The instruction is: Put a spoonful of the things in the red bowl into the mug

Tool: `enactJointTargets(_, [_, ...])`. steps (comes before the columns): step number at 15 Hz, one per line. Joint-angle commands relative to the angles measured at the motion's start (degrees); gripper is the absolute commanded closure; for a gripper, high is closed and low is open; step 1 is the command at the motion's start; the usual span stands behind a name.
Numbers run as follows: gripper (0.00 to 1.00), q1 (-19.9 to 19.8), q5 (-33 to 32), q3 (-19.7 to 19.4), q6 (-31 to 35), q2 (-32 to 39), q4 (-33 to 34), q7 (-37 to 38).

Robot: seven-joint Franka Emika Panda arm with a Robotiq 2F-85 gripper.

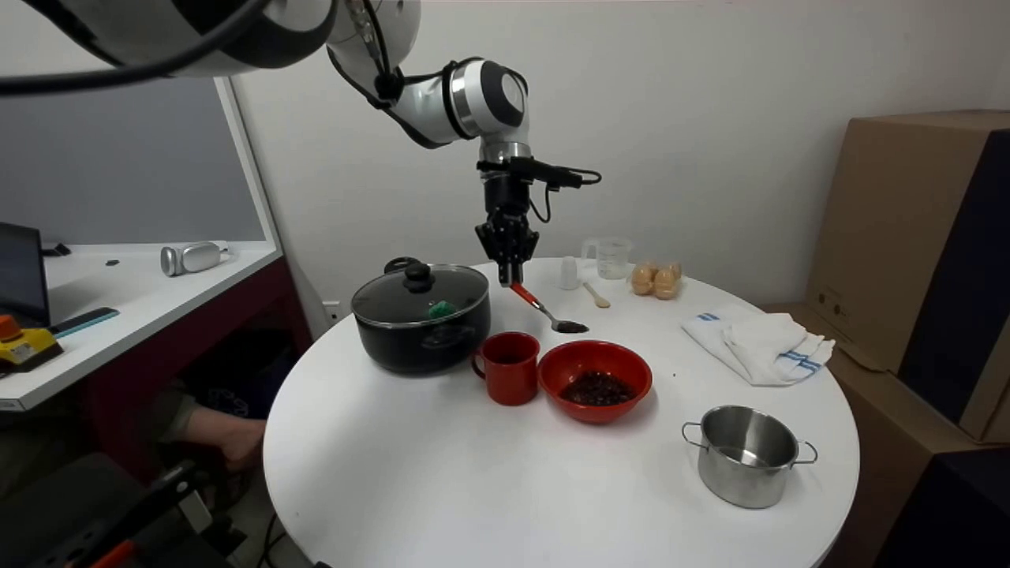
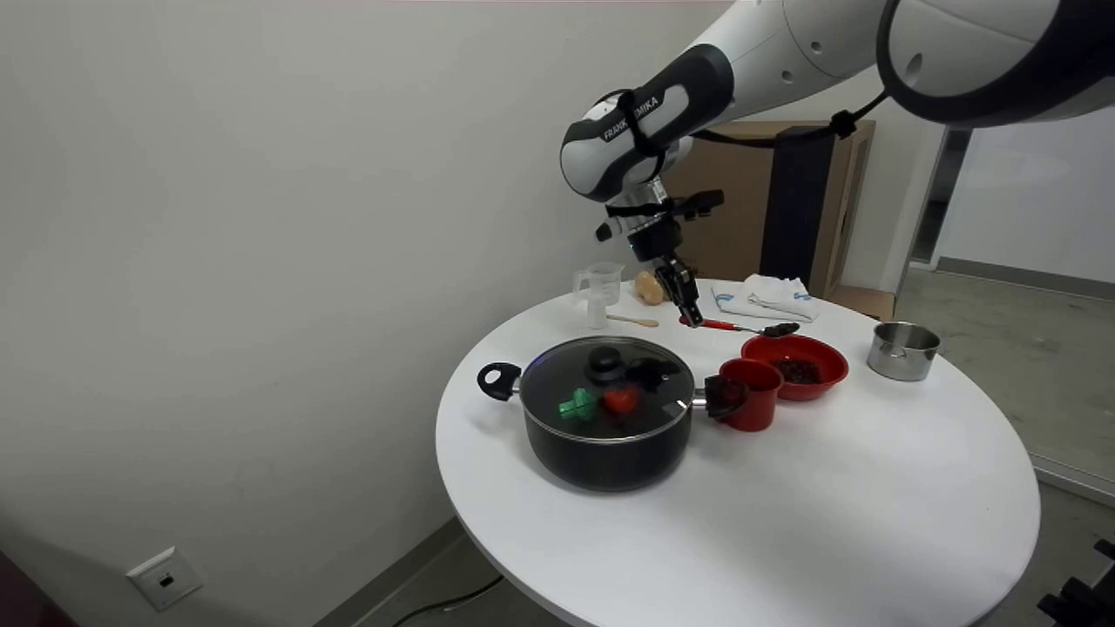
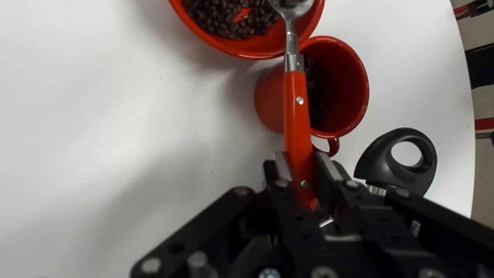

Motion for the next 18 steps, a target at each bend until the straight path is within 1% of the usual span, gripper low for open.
enactJointTargets(1, [0.91,1.9,-0.8,-0.2,-2.2,-1.4,0.3,0.2])
enactJointTargets(12, [0.91,6.5,0.0,1.6,-2.1,-4.2,-1.5,-0.7])
enactJointTargets(18, [0.91,6.0,1.5,3.0,-1.3,-5.3,-4.1,-0.2])
